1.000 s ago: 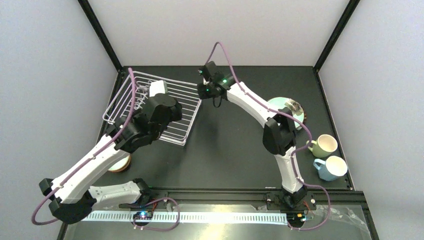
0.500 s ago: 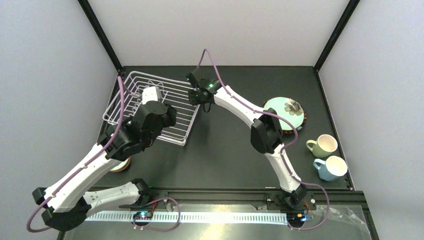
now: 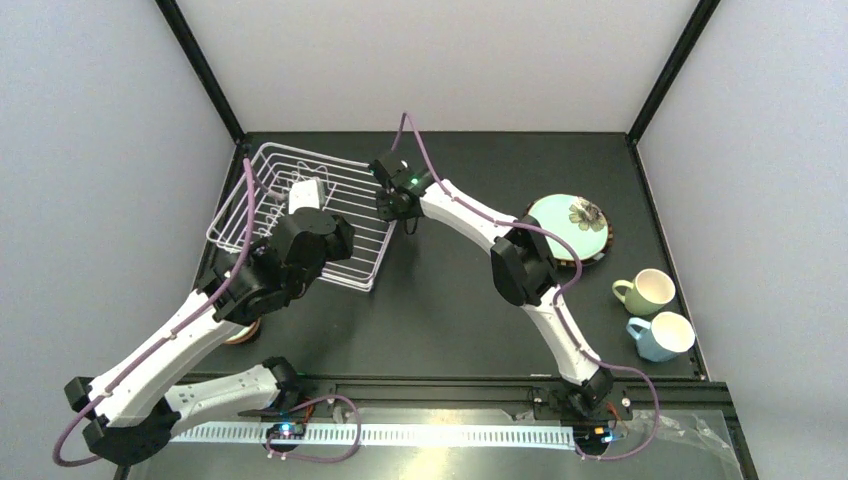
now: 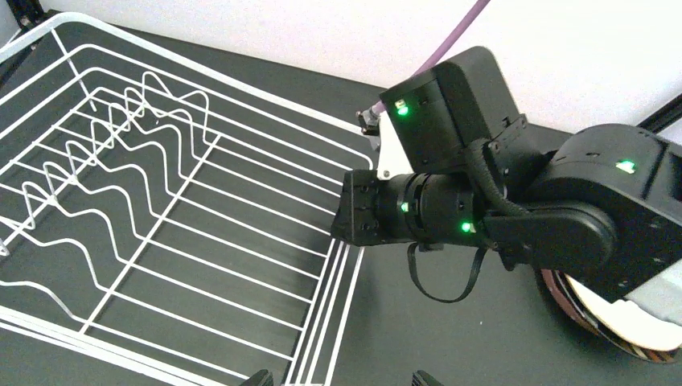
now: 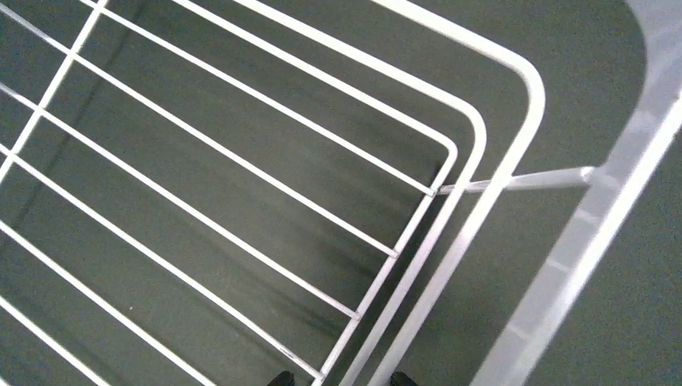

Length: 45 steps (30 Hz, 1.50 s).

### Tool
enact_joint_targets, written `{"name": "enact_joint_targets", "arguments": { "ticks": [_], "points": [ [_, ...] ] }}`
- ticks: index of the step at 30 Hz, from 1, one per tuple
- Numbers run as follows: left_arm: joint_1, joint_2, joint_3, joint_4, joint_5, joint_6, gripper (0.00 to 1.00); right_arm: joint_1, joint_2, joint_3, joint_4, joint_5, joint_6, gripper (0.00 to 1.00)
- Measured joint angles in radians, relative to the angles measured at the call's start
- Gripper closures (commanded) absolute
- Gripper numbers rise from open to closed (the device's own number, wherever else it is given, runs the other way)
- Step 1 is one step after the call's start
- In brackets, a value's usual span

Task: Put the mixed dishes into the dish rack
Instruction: Move the dish rack to the center of the board.

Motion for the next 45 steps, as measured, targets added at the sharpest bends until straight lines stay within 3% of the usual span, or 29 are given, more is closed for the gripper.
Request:
{"name": "enact_joint_targets", "arguments": {
  "ticks": [3,4,11,31,36,45],
  "points": [
    [0.0,-0.004,0.0,0.0,0.0,0.004,0.01,0.002,0.01,0.003,0.005,0.015,0.024,0.7],
    [0.0,-0.005,0.0,0.0,0.0,0.004,0.01,0.0,0.01,0.003,0.005,0.033,0.049,0.74],
    [0.0,-0.004,0.0,0.001,0.0,0.005,0.01,-0.042,0.012,0.004,-0.017,0.045,-0.003,0.84],
    [0.0,0.126,0.0,0.051,0.003,0.03,0.01,-0.266,-0.025,-0.061,0.032,0.018,-0.142,0.9],
    [0.0,0.144,0.0,0.056,0.007,0.029,0.01,-0.301,-0.024,-0.06,0.047,0.011,-0.223,0.97],
    [0.0,0.159,-0.012,0.082,0.026,0.015,0.01,-0.331,-0.022,-0.061,0.09,-0.022,-0.348,0.97]
  ]
}}
